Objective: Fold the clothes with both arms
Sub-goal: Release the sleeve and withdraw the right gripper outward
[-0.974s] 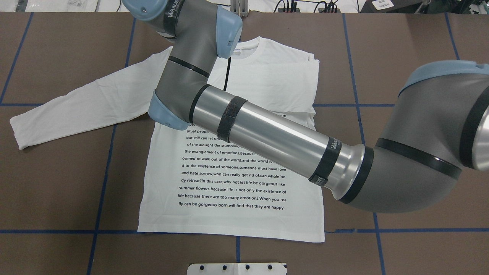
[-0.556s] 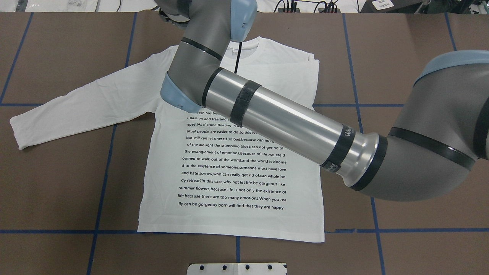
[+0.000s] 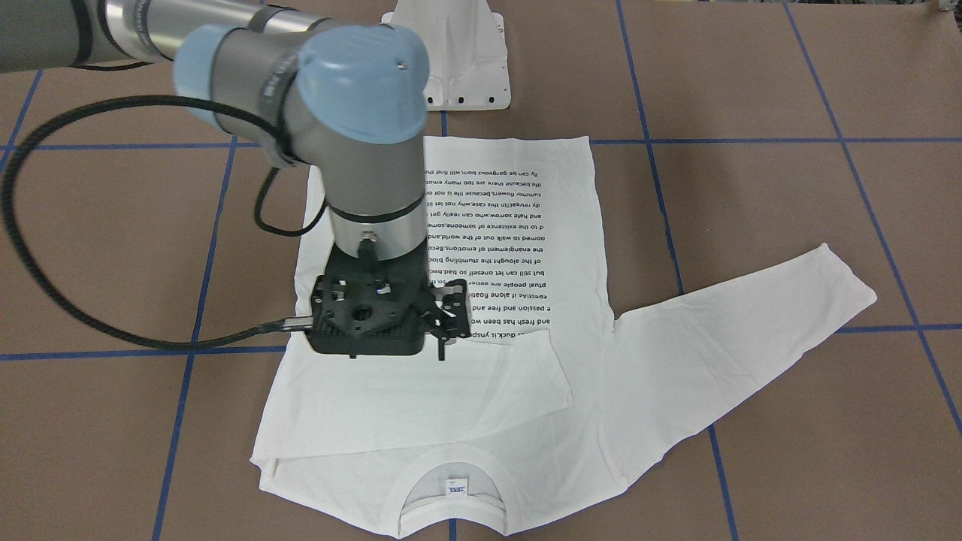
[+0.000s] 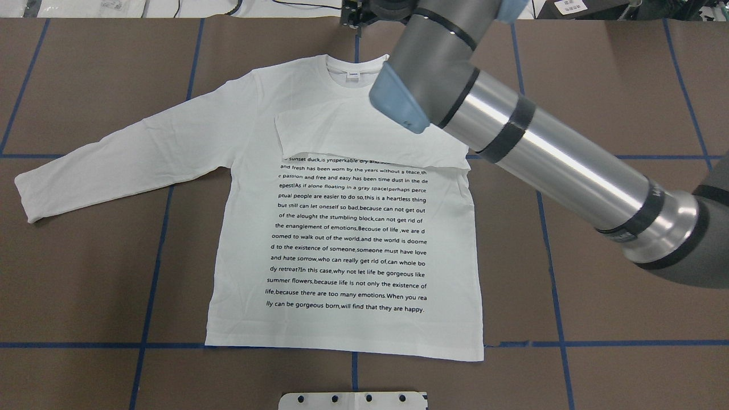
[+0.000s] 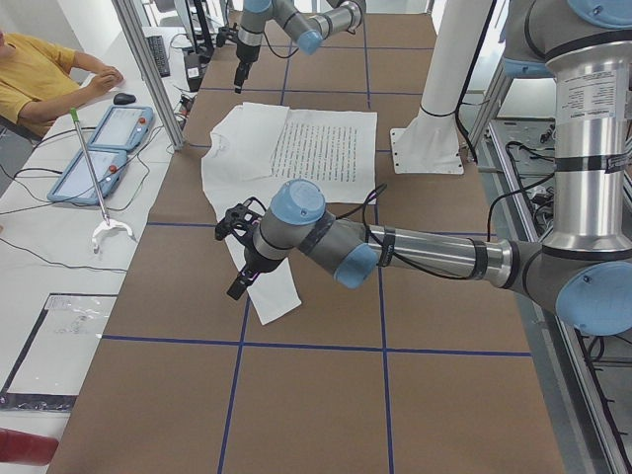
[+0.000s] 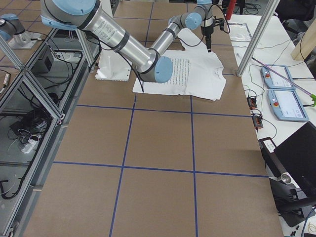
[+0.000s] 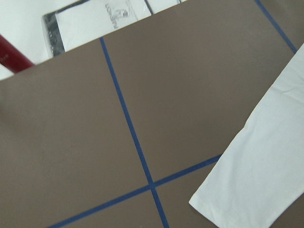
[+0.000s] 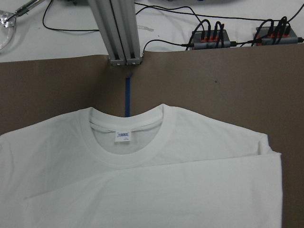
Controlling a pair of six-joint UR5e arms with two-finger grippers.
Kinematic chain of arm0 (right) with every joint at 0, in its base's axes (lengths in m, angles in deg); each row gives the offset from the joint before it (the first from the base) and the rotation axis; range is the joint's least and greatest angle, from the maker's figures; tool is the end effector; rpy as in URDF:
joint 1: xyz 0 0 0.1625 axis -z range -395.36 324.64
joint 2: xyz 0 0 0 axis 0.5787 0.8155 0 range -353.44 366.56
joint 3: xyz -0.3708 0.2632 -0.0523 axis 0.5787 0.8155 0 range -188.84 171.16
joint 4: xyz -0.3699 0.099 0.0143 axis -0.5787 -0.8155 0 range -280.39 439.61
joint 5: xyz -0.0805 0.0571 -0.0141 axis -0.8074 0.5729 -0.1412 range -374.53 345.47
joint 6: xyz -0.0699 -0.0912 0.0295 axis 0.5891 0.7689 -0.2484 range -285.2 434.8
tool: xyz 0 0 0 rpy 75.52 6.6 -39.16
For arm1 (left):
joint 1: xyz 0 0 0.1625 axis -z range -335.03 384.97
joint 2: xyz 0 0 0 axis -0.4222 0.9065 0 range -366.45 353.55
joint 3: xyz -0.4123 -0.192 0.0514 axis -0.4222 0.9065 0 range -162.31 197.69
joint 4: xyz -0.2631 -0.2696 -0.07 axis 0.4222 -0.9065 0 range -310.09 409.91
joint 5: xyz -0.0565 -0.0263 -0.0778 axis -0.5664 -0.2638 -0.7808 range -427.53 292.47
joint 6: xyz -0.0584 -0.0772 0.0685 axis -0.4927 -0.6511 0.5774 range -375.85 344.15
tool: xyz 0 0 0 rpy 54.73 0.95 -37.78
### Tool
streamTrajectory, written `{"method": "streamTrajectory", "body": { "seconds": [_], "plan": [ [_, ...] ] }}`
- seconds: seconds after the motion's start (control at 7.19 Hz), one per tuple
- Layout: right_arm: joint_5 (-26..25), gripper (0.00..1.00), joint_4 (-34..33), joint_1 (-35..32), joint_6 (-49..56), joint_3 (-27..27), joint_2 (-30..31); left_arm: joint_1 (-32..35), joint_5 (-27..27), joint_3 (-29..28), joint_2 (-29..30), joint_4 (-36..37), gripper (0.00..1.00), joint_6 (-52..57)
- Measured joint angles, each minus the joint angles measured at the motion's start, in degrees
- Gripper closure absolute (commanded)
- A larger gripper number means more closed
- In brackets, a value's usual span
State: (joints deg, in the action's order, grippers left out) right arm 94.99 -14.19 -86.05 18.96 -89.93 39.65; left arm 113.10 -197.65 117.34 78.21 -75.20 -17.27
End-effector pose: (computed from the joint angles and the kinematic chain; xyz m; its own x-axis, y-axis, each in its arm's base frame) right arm -0.4175 -0.6576 0.1560 0.7023 0.0225 0.7115 -0.2264 0.9547 0.1933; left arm -0.0421 -0.4517 0.5980 0.7512 0.4147 -0.5135 -0.0066 0.7827 0.6224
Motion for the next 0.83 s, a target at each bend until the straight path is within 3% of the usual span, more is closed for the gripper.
{"method": "streamTrajectory", "body": {
  "seconds": [0.42, 0.7, 0.83],
  "plan": [
    [12.5, 0.0, 0.0, -12.1, 25.0, -17.8, 23.9, -11.4, 0.5, -9.3, -0.1, -15.0, 0.0, -8.6],
    [14.5, 0.0, 0.2, -15.8, 33.5, -26.0, 36.1, -18.4, 1.6, -16.7, -0.3, -26.9, 0.0, -14.2],
    [14.7, 0.0, 0.2, -16.6, 34.7, -28.8, 39.8, -20.9, 3.3, -18.7, -0.5, -29.5, 0.0, -14.8]
  ]
}}
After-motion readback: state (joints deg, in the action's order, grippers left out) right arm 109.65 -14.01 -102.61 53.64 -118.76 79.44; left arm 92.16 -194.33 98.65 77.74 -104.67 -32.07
